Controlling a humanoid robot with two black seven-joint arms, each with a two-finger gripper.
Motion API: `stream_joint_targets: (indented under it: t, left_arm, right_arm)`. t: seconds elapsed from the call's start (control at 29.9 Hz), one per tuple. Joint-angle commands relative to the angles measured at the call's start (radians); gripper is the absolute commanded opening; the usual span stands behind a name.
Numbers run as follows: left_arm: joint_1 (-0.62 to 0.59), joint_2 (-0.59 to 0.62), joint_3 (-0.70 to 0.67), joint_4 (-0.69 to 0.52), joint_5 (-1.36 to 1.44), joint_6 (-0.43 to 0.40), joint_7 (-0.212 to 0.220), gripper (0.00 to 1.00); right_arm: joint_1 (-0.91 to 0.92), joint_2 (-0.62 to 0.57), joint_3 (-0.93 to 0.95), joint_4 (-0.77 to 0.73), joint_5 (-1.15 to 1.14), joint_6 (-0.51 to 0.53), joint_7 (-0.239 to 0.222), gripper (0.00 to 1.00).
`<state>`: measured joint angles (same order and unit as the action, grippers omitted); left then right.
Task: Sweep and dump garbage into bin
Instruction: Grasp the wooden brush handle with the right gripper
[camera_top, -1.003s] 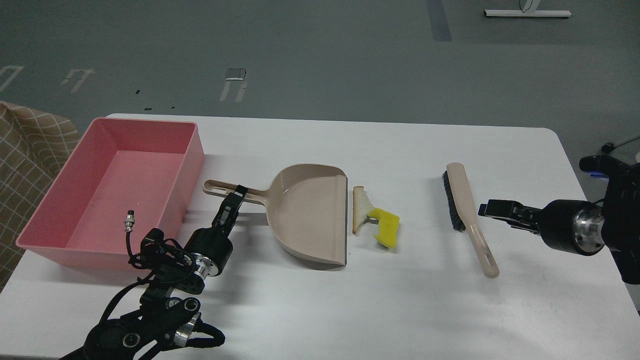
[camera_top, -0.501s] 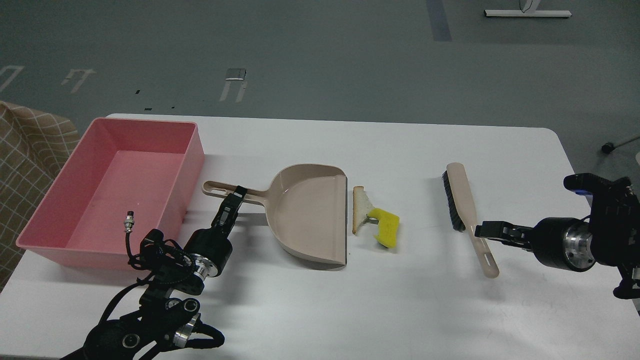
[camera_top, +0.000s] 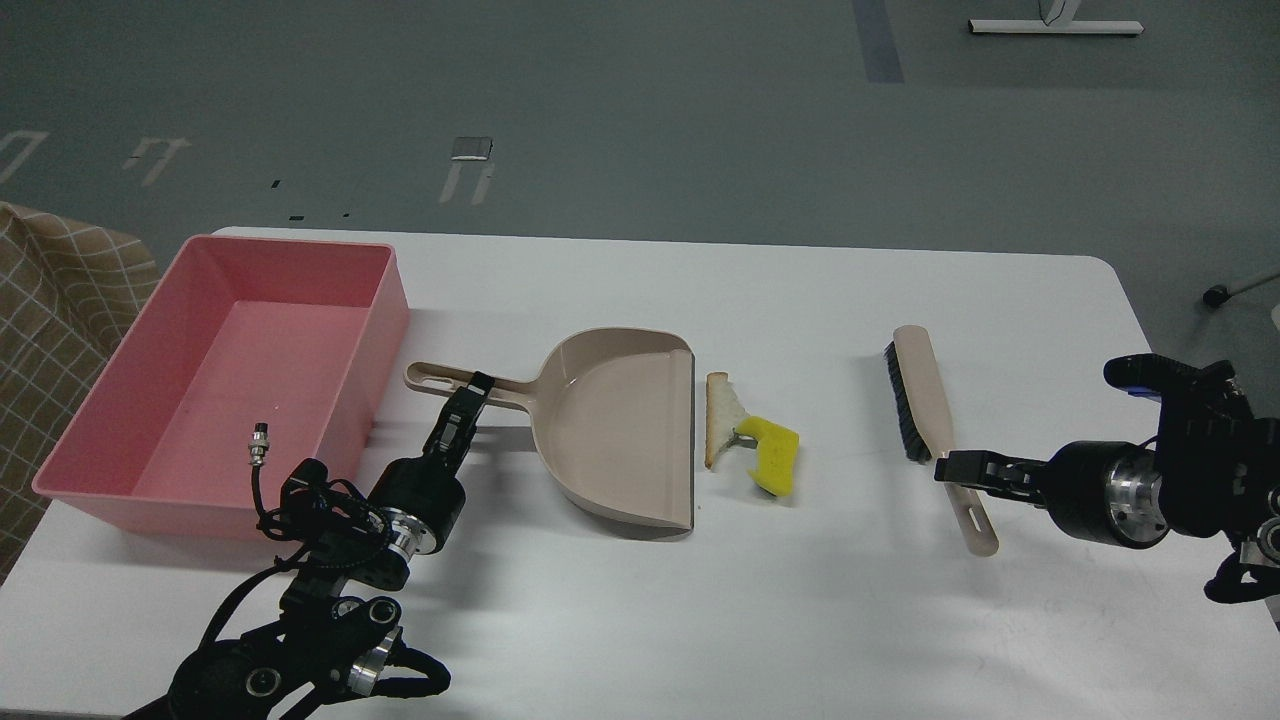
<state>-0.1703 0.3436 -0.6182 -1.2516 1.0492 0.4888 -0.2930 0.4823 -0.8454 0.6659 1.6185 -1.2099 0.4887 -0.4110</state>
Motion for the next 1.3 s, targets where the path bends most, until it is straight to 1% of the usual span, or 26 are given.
stream_joint_targets:
  t: [0.0, 0.1, 0.2, 0.23, 0.37, 0.47, 0.5, 0.6, 0.63, 0.84, 0.9, 1.04, 1.2, 1.27]
  left_arm:
    - [0.000, -0.002, 0.000, 0.000, 0.000, 0.000, 0.000, 0.00]
    - [0.000, -0.002, 0.000, 0.004, 0.000, 0.000, 0.000, 0.00]
    - [0.000, -0.002, 0.000, 0.004, 0.000, 0.000, -0.002, 0.00]
    - [0.002, -0.002, 0.000, 0.006, 0.000, 0.000, 0.000, 0.00]
    - [0.000, -0.002, 0.000, 0.006, 0.000, 0.000, -0.002, 0.00]
    - [0.000, -0.003, 0.000, 0.005, 0.000, 0.000, 0.000, 0.00]
    - [0.000, -0.003, 0.000, 0.006, 0.000, 0.000, -0.002, 0.00]
    - [0.000, -0.003, 0.000, 0.006, 0.000, 0.000, -0.002, 0.00]
    - [0.000, -0.003, 0.000, 0.006, 0.000, 0.000, -0.002, 0.00]
    - [0.002, -0.005, 0.000, 0.006, 0.000, 0.000, -0.002, 0.00]
    - [0.002, -0.005, 0.000, 0.006, 0.000, 0.000, -0.002, 0.00]
    - [0.002, -0.005, 0.000, 0.006, 0.000, 0.000, -0.002, 0.00]
    - [-0.003, -0.003, 0.026, 0.006, -0.002, 0.000, -0.002, 0.00]
    - [-0.003, -0.002, 0.028, 0.008, -0.002, 0.000, -0.002, 0.00]
  right_arm:
    - [0.001, 0.000, -0.002, -0.002, 0.000, 0.000, 0.000, 0.60]
    - [0.001, 0.000, -0.002, -0.002, 0.000, 0.000, 0.000, 0.56]
    - [0.001, 0.000, -0.002, -0.003, 0.000, 0.000, 0.000, 0.55]
    - [0.002, 0.000, -0.002, -0.003, 0.000, 0.000, 0.000, 0.52]
    - [0.005, 0.000, -0.002, -0.003, 0.000, 0.000, 0.000, 0.50]
    - [0.010, 0.000, -0.003, -0.005, 0.000, 0.000, 0.000, 0.48]
    - [0.010, 0.000, -0.003, -0.005, 0.000, 0.000, 0.000, 0.45]
    - [0.012, 0.000, -0.008, -0.005, 0.001, 0.000, 0.000, 0.44]
    - [0.013, 0.000, -0.008, -0.005, 0.000, 0.000, 0.000, 0.42]
    - [0.013, 0.002, -0.008, -0.006, 0.001, 0.000, -0.005, 0.41]
    - [0.013, 0.002, -0.009, -0.006, 0.001, 0.000, -0.006, 0.38]
    - [0.013, 0.002, -0.009, -0.008, 0.001, 0.000, -0.006, 0.37]
    - [0.013, 0.002, -0.008, -0.009, 0.001, 0.000, -0.006, 0.30]
    - [0.013, 0.002, -0.009, -0.011, 0.001, 0.000, -0.006, 0.24]
